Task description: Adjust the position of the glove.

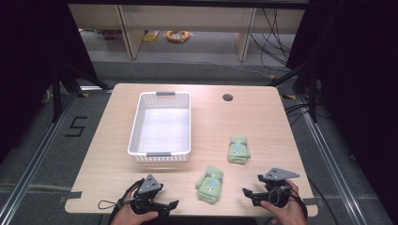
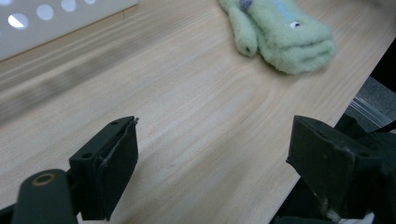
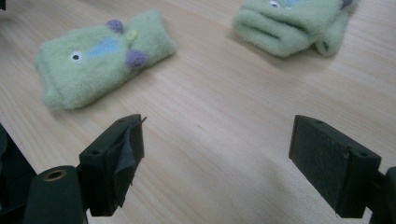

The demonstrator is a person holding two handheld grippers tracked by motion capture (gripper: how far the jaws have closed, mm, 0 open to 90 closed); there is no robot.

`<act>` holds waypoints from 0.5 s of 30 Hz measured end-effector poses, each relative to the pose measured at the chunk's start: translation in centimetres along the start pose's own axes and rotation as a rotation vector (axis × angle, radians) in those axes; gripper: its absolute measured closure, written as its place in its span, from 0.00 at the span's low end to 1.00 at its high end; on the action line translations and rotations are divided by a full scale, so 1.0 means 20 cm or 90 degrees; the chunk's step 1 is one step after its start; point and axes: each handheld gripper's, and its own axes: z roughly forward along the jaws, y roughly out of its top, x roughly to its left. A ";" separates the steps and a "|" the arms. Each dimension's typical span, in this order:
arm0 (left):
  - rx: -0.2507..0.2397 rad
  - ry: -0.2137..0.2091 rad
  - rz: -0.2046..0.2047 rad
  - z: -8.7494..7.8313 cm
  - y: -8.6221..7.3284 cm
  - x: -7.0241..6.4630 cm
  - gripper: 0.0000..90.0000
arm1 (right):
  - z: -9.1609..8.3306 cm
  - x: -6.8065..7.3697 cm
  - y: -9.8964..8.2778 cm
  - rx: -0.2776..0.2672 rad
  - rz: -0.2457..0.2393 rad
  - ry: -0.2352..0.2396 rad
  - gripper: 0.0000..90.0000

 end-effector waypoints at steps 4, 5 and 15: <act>-0.004 0.002 0.007 0.00 0.00 0.01 0.17 | 0.00 0.00 0.00 0.008 0.001 0.008 0.21; -0.004 0.003 0.007 0.00 0.00 0.01 0.17 | 0.00 0.00 0.00 0.008 0.003 0.008 0.21; -0.015 -0.015 -0.005 0.02 0.03 -0.03 0.19 | -0.01 0.02 0.05 -0.006 -0.020 0.007 0.30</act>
